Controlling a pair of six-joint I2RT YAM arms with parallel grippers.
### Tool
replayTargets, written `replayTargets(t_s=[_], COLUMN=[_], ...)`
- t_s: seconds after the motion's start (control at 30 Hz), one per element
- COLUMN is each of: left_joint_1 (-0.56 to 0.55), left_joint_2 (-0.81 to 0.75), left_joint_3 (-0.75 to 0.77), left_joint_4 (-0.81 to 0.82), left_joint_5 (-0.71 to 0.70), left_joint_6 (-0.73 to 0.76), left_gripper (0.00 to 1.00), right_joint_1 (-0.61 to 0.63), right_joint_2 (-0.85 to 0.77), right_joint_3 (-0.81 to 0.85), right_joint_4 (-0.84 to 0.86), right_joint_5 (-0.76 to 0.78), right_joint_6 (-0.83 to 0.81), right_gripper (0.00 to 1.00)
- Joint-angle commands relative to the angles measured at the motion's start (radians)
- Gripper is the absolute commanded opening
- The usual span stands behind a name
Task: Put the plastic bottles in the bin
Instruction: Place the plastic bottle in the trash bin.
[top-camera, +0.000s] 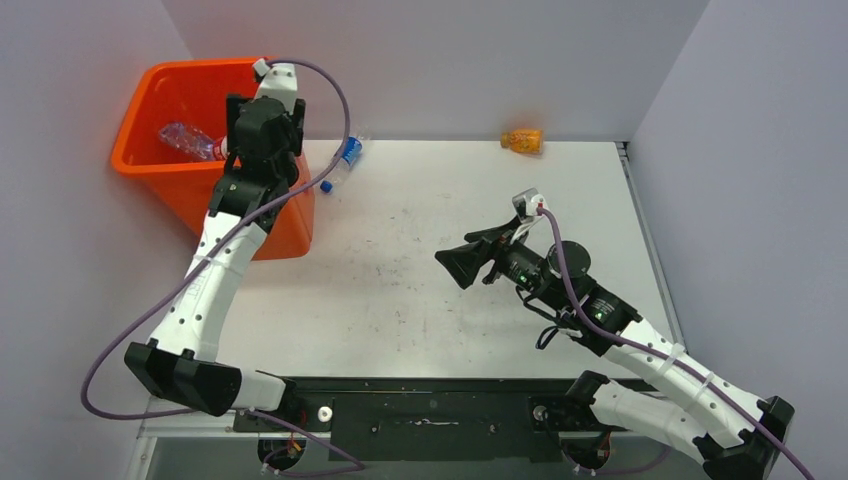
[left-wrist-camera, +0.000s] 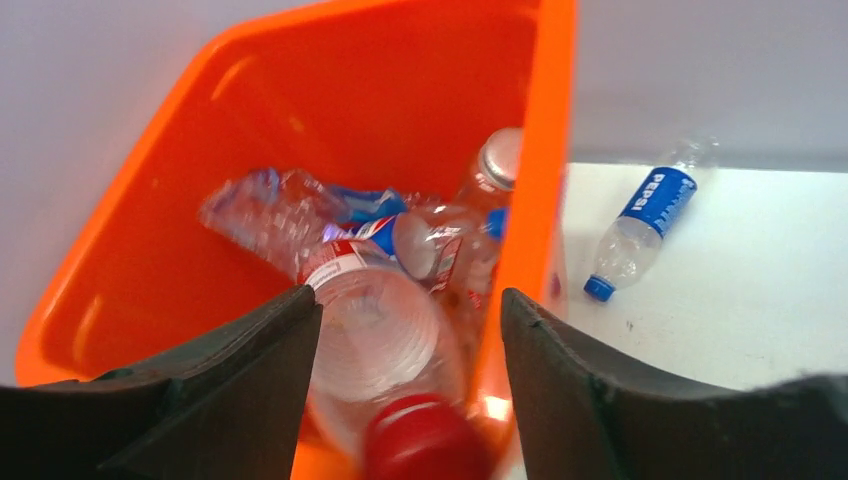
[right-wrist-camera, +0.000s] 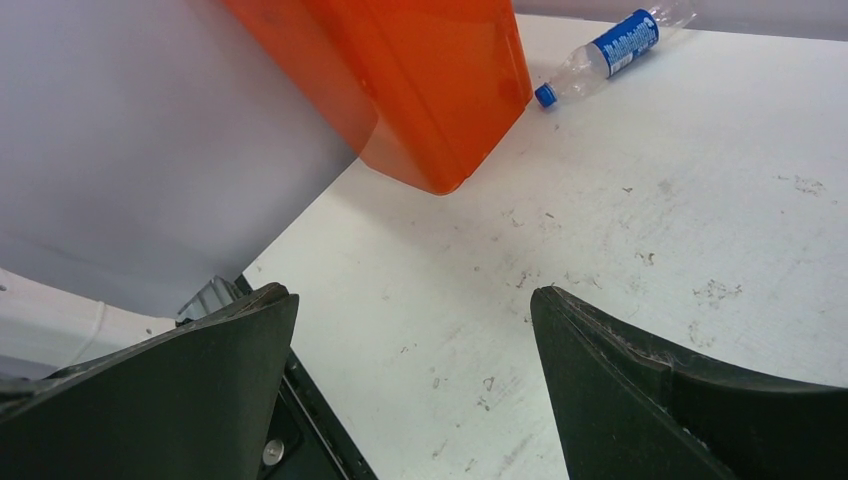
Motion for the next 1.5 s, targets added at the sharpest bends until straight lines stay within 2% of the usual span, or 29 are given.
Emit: replayTargets(t_s=[0.0,0.13,0.27,0.47,0.77,1.03,1.07,1.17,1.2,1.33,1.47], left_joint_1=[0.088,0.107,0.117,0.143,0.12,0.145,0.156,0.162,0.162,0.138,0.035], left_joint_2=[-0.12,-0.183,-0.192,-0.203,-0.211,-0.12,-0.104,-0.078,-0.082,-0.135,-0.212], left_joint_3=[-0.068,-0.138,-0.152,-0.186,-0.169,-0.146,-0.138,-0.131,-0.128,-0.096,-0.059], left_joint_4=[0.055,0.093,0.105,0.253,0.571,0.605,0.585,0.563,0.562,0.556,0.544], left_joint_5=[0.015,0.037,0.059,0.053,0.085,0.061,0.068,0.038,0.036,0.036,0.03], left_joint_6=[-0.115,-0.159,-0.19,-0.197,-0.094,-0.026,-0.046,-0.048,-0.049,-0.053,-0.026], left_gripper=[0.59,0.51,0.35,0.0,0.0,0.0,0.08,0.91,0.98,0.96,0.96], right_joint_1=[-0.018,-0.033,-0.043,-0.052,-0.069,-0.073,-0.074,-0.076,-0.076,-0.079,-0.08], right_joint_2=[-0.012,-0.014,-0.021,-0.043,-0.039,-0.021,-0.019,-0.015,-0.014,-0.006,0.01], right_joint_3=[-0.01,-0.019,-0.024,-0.04,-0.047,-0.066,-0.066,-0.066,-0.066,-0.073,-0.091], right_joint_4=[0.059,0.066,0.065,0.062,0.064,0.086,0.086,0.085,0.085,0.092,0.121], right_joint_5=[-0.023,-0.041,-0.051,-0.049,-0.055,-0.073,-0.076,-0.081,-0.081,-0.072,-0.038], right_joint_6=[0.003,0.011,0.017,0.023,0.022,0.037,0.037,0.041,0.04,0.049,0.082], right_gripper=[0.9,0.9,0.9,0.9,0.9,0.9,0.9,0.9,0.9,0.9,0.9])
